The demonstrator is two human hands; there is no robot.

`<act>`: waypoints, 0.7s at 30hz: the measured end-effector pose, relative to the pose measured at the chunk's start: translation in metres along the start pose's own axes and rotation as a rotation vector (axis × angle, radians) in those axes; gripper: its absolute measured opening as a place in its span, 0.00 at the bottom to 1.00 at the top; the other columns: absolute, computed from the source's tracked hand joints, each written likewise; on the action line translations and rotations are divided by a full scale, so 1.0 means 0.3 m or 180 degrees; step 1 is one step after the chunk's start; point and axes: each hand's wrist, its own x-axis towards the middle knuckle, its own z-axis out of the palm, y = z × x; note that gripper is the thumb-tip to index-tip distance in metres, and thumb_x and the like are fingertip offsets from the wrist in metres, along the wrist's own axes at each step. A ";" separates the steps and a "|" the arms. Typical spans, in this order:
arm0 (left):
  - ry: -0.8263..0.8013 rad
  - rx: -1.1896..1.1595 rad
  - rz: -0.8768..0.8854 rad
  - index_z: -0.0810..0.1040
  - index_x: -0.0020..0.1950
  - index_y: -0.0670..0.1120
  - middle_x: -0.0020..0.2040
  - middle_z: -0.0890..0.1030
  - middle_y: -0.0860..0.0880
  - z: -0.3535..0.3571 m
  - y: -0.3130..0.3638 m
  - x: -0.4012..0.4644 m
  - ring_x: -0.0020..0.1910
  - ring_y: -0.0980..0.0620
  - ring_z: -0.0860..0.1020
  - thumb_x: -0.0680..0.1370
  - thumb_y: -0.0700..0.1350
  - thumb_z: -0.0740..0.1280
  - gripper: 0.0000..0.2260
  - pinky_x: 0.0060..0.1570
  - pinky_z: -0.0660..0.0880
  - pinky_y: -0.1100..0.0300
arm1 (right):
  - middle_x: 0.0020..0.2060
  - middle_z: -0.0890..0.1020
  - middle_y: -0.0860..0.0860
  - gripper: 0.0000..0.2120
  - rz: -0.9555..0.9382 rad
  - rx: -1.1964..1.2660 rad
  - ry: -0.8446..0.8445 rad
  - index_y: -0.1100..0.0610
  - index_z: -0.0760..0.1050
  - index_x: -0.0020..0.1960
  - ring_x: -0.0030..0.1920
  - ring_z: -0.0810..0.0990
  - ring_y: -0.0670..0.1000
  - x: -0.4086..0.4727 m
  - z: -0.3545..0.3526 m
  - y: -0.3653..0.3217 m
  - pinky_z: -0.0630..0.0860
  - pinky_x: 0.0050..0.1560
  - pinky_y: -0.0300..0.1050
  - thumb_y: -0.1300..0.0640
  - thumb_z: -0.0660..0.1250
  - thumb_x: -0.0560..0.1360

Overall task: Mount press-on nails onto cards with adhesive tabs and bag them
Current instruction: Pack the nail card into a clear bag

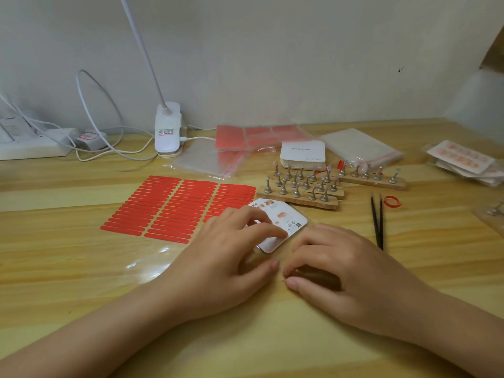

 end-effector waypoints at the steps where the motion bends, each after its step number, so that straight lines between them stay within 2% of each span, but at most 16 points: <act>1: -0.0011 0.0014 -0.0007 0.75 0.61 0.57 0.57 0.71 0.59 0.002 0.000 0.000 0.55 0.56 0.70 0.73 0.60 0.56 0.20 0.54 0.67 0.53 | 0.40 0.78 0.44 0.08 0.0007 0.0043 -0.0007 0.52 0.79 0.43 0.42 0.75 0.44 0.001 0.001 -0.002 0.72 0.45 0.41 0.50 0.63 0.73; 6: -0.0042 0.0056 -0.0021 0.74 0.61 0.58 0.57 0.70 0.60 0.005 -0.003 0.000 0.55 0.56 0.69 0.73 0.60 0.55 0.20 0.55 0.66 0.55 | 0.38 0.74 0.42 0.08 0.0046 0.0039 -0.0043 0.52 0.76 0.41 0.41 0.71 0.40 -0.002 0.002 -0.004 0.66 0.44 0.32 0.50 0.62 0.74; 11: -0.0024 0.0073 -0.0011 0.74 0.61 0.58 0.57 0.70 0.60 0.006 -0.005 -0.001 0.55 0.57 0.68 0.73 0.60 0.56 0.19 0.55 0.65 0.56 | 0.40 0.73 0.42 0.07 0.0157 0.0081 -0.0145 0.49 0.73 0.45 0.42 0.69 0.40 -0.004 0.006 -0.004 0.66 0.45 0.32 0.47 0.59 0.75; 17: -0.0045 0.0092 -0.0014 0.74 0.61 0.57 0.57 0.70 0.59 0.007 -0.005 -0.001 0.55 0.57 0.68 0.73 0.60 0.56 0.20 0.55 0.65 0.57 | 0.40 0.76 0.44 0.08 0.0162 0.0307 -0.0109 0.51 0.77 0.44 0.43 0.73 0.41 -0.003 0.008 -0.004 0.70 0.45 0.36 0.49 0.62 0.74; 21: -0.0057 0.0101 -0.0033 0.73 0.61 0.58 0.57 0.70 0.60 0.007 -0.007 -0.002 0.55 0.58 0.67 0.73 0.60 0.55 0.20 0.55 0.64 0.58 | 0.39 0.74 0.42 0.07 0.0171 0.0278 -0.0071 0.51 0.77 0.42 0.41 0.71 0.39 0.000 0.010 -0.005 0.66 0.44 0.30 0.50 0.63 0.74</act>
